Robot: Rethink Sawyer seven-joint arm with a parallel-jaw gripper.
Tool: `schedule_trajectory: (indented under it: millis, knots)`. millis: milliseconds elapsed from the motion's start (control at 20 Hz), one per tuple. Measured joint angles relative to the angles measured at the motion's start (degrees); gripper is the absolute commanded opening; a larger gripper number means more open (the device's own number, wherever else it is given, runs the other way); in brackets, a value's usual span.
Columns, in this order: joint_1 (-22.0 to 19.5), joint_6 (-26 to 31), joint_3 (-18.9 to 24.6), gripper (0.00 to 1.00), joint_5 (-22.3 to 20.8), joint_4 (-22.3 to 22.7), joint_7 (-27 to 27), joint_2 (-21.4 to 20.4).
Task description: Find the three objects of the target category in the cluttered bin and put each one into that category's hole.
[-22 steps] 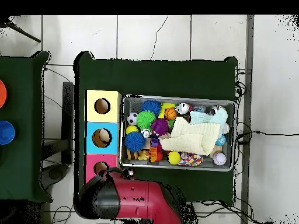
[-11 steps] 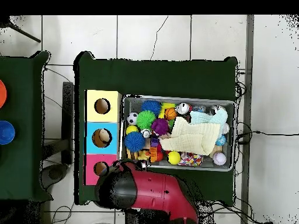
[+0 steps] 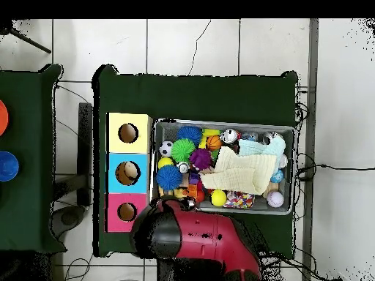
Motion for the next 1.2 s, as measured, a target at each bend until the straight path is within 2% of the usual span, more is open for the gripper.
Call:
schedule_trajectory:
  millis: [350,800,1200]
  knots:
    - [-0.6,-3.3,0.0,1.0,-4.8,-3.1,0.0,1.4]
    - [-4.2,-14.3,0.5,1.0,-7.3,-3.8,0.0,2.8]
    - [-4.9,-16.4,0.3,1.0,-9.2,-4.5,0.0,4.9]
